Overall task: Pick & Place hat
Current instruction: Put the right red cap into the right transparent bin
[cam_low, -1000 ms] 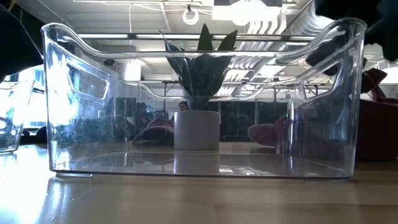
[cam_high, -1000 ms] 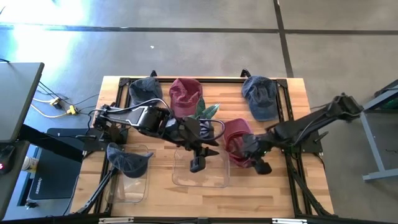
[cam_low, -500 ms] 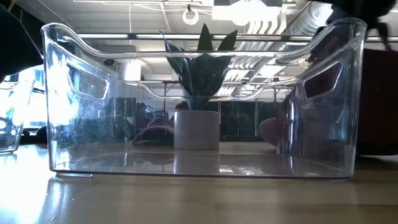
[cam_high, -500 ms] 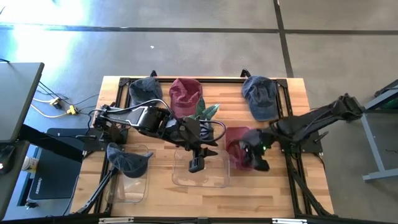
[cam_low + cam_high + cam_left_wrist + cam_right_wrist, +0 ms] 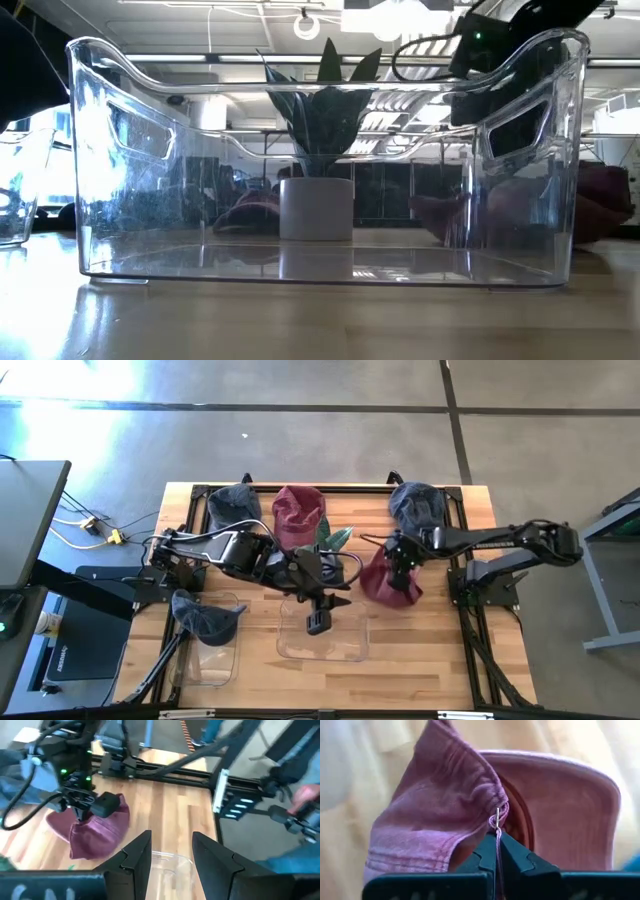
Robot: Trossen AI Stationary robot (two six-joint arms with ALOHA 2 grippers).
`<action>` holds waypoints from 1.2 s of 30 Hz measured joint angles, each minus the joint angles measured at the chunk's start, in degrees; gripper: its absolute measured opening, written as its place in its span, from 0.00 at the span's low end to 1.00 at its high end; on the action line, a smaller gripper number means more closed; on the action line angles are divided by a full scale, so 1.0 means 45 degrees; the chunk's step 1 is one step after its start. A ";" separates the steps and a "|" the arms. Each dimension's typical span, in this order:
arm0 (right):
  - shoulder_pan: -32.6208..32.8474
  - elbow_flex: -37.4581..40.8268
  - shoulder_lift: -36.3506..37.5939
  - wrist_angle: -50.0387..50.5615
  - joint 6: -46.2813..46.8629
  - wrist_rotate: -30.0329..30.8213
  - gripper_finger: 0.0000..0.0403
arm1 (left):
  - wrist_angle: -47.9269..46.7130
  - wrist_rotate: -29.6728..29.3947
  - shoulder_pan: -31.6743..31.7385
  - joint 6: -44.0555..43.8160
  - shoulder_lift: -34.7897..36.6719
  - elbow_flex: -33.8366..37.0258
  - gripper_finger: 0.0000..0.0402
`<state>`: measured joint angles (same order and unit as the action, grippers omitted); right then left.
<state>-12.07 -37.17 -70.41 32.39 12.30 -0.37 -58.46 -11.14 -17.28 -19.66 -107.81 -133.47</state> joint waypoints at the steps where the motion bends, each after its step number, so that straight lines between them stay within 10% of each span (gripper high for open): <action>1: -0.0158 0.0028 0.0000 -0.0084 -0.0213 0.0210 0.03 | 0.0007 -0.0154 0.0005 -0.0028 -0.0001 0.0000 0.34; 13: -0.1333 0.0902 -0.0034 -0.0688 -0.1847 0.1730 0.27 | 0.0799 -0.1734 0.0015 -0.0025 -0.0005 0.0005 0.34; 21: -0.1581 -0.1848 0.0078 0.3002 -0.0960 0.1641 0.50 | 0.0964 -0.1699 0.0206 -0.0025 -0.0005 0.0005 0.34; 36: 0.0546 -0.0760 -0.0165 0.0769 0.0323 -0.3938 0.27 | 0.0835 -0.0747 0.0340 0.0568 -0.0005 0.0005 0.34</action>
<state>-9.61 -40.59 -71.15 35.85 13.75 -18.09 -54.70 -14.51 -15.75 -17.10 -107.83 -133.45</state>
